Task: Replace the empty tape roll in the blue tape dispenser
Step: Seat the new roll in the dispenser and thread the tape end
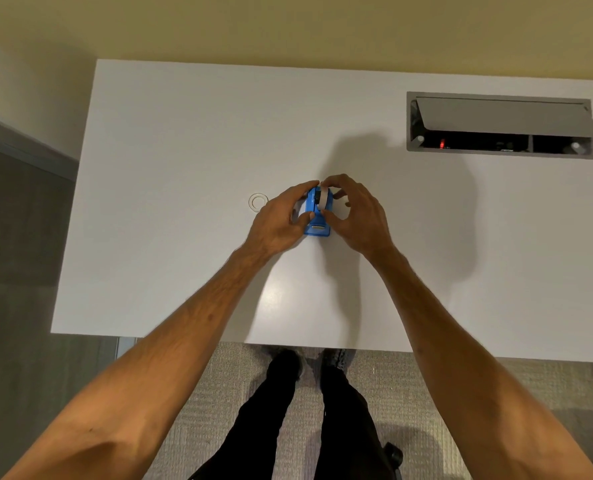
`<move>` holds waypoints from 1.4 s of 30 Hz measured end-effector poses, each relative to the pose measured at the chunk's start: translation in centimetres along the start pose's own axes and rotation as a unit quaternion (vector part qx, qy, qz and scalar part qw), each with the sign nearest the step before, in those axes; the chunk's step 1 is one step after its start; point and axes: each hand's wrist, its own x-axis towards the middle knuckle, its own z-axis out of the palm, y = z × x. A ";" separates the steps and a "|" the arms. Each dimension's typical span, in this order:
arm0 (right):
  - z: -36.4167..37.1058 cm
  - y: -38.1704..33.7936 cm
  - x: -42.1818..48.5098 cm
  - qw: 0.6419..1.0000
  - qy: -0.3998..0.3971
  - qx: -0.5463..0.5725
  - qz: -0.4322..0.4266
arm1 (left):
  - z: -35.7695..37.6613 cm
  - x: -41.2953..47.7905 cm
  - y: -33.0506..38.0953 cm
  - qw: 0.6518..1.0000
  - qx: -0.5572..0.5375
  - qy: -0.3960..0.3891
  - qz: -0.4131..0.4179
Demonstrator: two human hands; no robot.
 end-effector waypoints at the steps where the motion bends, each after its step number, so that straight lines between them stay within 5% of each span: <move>1: 0.1 -0.1 -0.1 1.000 0.005 -0.010 -0.001 | 0.0 0.0 0.0 1.000 0.000 0.002 0.001; 14: -1.6 -1.3 0.1 0.997 -0.022 0.060 -0.032 | -0.5 -0.6 1.0 0.999 -0.049 -0.011 -0.013; 19: -3.2 -2.2 -0.1 0.989 -0.034 0.143 -0.008 | -1.6 -0.9 2.0 0.989 -0.123 0.080 0.012; 24: -4.0 -2.9 0.3 0.982 -0.046 0.183 0.000 | -2.6 -0.8 3.3 0.982 -0.161 0.060 0.080; 30: -4.1 -2.8 0.7 0.964 -0.040 0.262 0.013 | -2.3 -0.9 3.4 0.976 -0.179 0.103 0.065; 42: -1.6 -2.4 -0.4 0.956 0.063 0.264 0.112 | -1.2 -2.2 2.4 0.966 -0.194 0.170 -0.005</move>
